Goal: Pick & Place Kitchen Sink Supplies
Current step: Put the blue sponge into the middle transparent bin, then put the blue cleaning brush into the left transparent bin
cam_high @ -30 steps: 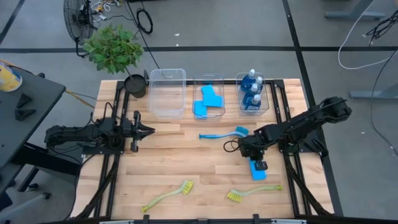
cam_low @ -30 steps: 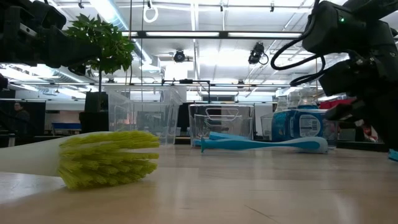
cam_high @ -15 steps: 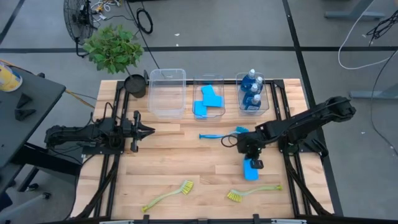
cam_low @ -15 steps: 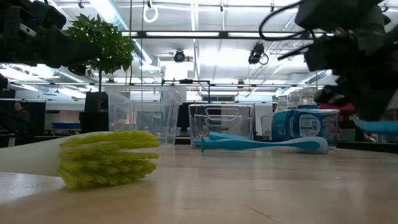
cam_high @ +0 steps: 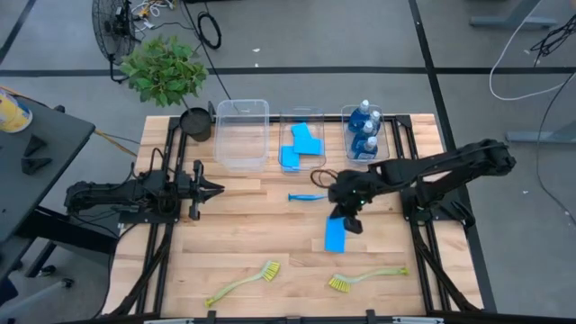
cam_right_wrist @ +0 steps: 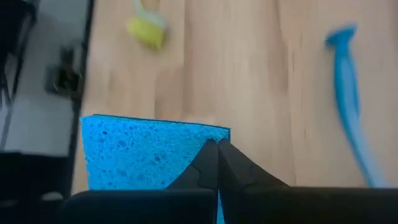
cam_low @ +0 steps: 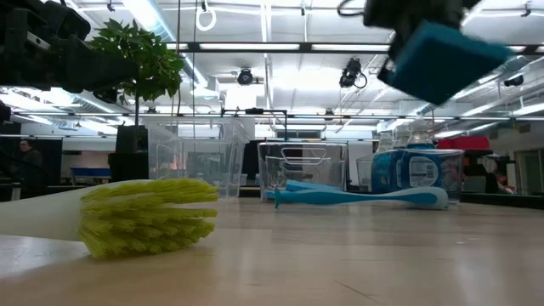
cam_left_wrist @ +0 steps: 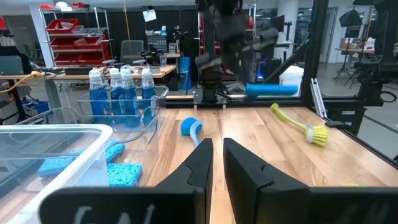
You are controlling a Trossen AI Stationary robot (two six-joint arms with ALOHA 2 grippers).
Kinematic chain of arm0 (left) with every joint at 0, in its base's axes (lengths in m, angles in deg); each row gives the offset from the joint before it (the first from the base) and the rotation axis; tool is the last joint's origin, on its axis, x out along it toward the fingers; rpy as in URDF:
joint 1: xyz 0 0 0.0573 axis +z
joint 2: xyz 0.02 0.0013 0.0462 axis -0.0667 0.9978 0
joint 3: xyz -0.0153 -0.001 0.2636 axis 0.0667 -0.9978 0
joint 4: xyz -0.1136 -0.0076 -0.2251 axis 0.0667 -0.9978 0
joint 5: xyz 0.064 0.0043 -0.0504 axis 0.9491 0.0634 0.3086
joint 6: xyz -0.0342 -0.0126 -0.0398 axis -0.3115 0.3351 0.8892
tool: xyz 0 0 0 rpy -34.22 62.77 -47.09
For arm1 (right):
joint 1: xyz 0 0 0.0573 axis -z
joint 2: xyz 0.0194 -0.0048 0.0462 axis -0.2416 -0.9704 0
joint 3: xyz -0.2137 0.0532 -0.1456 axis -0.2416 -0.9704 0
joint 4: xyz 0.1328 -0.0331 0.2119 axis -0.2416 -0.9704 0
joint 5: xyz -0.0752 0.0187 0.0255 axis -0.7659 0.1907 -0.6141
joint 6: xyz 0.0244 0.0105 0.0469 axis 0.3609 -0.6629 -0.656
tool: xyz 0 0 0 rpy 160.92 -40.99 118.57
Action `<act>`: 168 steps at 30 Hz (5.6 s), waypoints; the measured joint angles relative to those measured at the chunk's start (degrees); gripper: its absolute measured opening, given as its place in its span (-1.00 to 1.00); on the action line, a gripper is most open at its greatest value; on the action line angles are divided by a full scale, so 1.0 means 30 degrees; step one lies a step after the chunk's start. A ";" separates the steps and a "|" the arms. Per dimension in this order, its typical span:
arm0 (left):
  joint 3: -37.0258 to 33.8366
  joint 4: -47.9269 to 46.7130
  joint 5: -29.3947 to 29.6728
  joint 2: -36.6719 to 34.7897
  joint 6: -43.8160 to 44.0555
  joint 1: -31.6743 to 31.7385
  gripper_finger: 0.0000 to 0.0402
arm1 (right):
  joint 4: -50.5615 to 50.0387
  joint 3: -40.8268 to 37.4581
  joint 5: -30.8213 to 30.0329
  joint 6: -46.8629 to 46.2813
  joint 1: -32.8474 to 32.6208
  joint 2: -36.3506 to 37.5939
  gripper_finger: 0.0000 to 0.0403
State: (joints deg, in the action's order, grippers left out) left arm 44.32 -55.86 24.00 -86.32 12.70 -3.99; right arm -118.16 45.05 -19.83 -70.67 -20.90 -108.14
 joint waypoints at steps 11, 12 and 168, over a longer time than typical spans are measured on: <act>-0.0001 0.0002 0.0002 0.0002 0.0006 -0.0007 -0.78 | 0.1715 0.3730 -0.1034 -0.1089 0.1188 -0.0617 -1.00; 0.0004 -0.0001 0.0002 0.0004 -0.0002 -0.0007 -0.78 | 0.1921 0.3863 -0.1184 -0.1187 0.1337 -0.0627 -1.00; 0.0004 0.0002 0.0002 0.0003 -0.0002 0.0000 -0.78 | 0.4798 -0.4605 -0.4058 1.4372 0.3304 -0.0150 -0.41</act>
State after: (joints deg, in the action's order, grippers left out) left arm 44.34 -55.86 24.00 -86.32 12.69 -3.99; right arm -103.76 31.23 -32.00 -27.56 -10.99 -108.59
